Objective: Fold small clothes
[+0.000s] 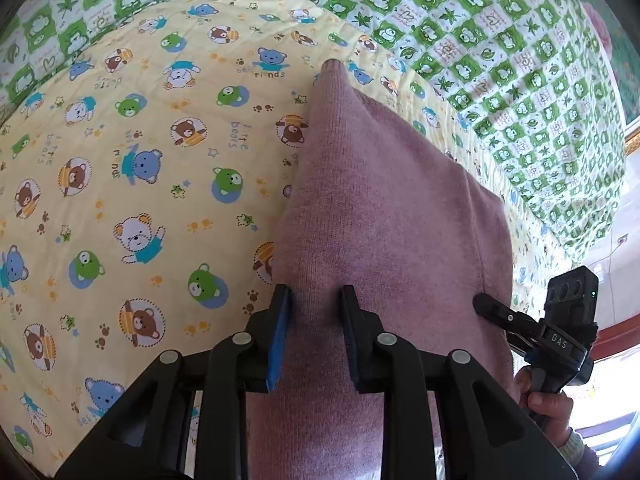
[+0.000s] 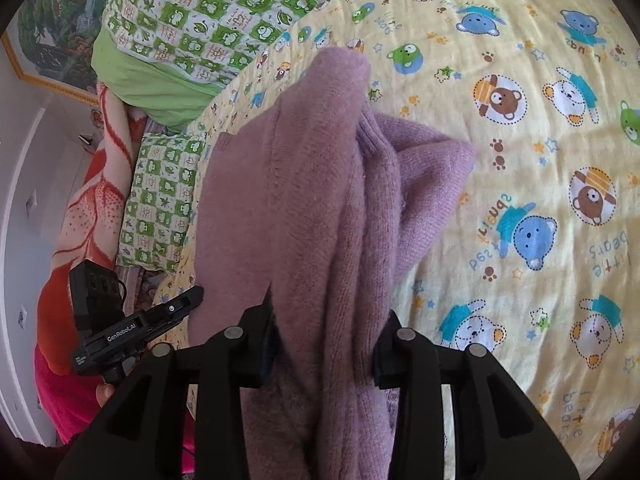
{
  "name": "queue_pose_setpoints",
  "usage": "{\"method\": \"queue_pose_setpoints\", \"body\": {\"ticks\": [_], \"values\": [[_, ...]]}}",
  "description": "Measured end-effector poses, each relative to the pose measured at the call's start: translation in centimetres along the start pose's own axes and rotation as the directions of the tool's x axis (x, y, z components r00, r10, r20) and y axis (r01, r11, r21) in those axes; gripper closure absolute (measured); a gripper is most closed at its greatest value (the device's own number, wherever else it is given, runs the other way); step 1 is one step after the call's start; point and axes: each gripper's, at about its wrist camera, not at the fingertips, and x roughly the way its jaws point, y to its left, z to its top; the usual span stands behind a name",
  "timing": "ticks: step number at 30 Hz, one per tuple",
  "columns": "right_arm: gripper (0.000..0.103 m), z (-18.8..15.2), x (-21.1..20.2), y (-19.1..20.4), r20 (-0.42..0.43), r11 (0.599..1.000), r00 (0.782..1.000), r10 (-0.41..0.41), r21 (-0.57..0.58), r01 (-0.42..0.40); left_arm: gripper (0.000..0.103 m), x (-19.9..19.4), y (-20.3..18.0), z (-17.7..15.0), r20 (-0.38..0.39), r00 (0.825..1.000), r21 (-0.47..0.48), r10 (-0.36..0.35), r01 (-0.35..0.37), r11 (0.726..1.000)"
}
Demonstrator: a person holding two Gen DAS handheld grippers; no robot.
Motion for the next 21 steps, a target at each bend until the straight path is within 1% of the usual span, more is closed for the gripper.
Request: {"method": "queue_pose_setpoints", "body": {"ticks": [3,4,6,8,10,15,18,21], "values": [[0.062,-0.2,-1.1,0.7,0.004,0.999,1.0,-0.03,-0.016,0.03,0.076,-0.6,0.0,-0.4,0.0,1.0,0.013,0.011,-0.011,1.0],[0.062,-0.4,-1.4,0.9,0.007,0.999,0.999,-0.039,-0.024,0.039,0.074,-0.8,-0.1,-0.5,-0.002,1.0,0.019,0.014,-0.014,1.0],[0.062,-0.8,-2.4,1.5,0.015,0.997,0.998,-0.058,-0.045,0.058,0.068,-1.3,-0.1,-1.1,-0.006,1.0,0.025,0.016,-0.016,1.0],[0.062,-1.3,-3.6,1.7,0.029,0.996,0.997,-0.069,-0.054,0.071,0.057,-1.8,0.0,-1.8,-0.01,1.0,0.026,0.02,-0.02,0.999],[0.062,-1.8,-4.7,1.8,0.046,0.996,0.996,-0.074,-0.053,0.077,0.053,-2.3,0.1,-2.9,-0.02,0.999,0.03,0.036,-0.035,0.999],[0.062,-3.8,-7.3,3.1,0.093,0.995,0.995,-0.046,-0.08,0.054,0.052,-2.9,0.6,-5.5,-0.058,0.996,0.043,0.063,-0.061,0.997],[0.062,-5.1,-8.0,5.0,0.097,0.987,0.995,-0.029,-0.155,0.044,0.051,-2.8,1.1,-6.8,-0.084,0.994,0.045,0.07,-0.067,0.997],[0.062,-6.3,-7.7,7.0,0.092,0.964,0.993,-0.068,-0.251,0.089,0.051,-2.4,1.3,-7.5,-0.106,0.991,0.047,0.084,-0.079,0.996]]}}
